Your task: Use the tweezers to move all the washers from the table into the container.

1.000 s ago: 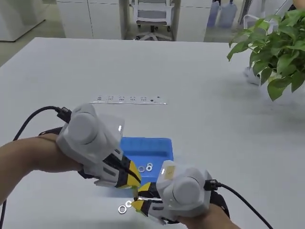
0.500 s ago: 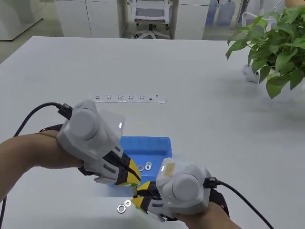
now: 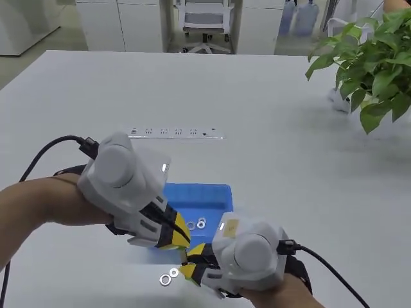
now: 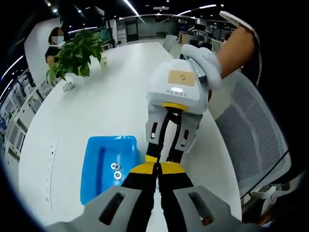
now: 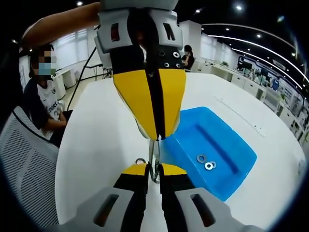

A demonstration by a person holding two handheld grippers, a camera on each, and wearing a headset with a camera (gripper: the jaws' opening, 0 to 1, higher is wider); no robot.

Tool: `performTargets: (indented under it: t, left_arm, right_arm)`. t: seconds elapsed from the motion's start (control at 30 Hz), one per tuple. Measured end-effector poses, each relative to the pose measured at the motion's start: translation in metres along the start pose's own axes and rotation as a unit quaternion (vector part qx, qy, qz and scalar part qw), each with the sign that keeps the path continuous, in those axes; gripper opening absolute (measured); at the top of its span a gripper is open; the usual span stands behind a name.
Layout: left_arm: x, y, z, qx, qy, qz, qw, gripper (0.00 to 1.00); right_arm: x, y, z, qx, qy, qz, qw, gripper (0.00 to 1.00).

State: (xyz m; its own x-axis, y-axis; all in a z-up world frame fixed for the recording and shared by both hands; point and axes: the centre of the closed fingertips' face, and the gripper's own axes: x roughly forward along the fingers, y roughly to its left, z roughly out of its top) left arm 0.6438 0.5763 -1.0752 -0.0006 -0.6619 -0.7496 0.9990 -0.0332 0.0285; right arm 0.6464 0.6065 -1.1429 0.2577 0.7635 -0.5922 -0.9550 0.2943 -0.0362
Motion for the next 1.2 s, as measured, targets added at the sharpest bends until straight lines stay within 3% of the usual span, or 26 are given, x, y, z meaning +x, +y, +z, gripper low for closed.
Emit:
performTargets:
  t: [0.57, 0.9, 1.2]
  left_arm:
    - [-0.018, -0.005, 0.024, 0.027, 0.000, 0.011, 0.9996, 0.05]
    - [-0.031, 0.001, 0.036, 0.039, -0.003, 0.024, 0.9990, 0.05]
    - [-0.042, 0.014, 0.041, 0.046, -0.005, 0.038, 0.9982, 0.05]
  right_arm:
    - [-0.022, -0.002, 0.020, -0.001, -0.017, -0.020, 0.9997, 0.10]
    - [-0.030, -0.012, 0.037, -0.015, -0.029, -0.032, 0.9990, 0.10]
    - [-0.030, -0.028, 0.051, -0.028, -0.038, -0.039, 0.9981, 0.10]
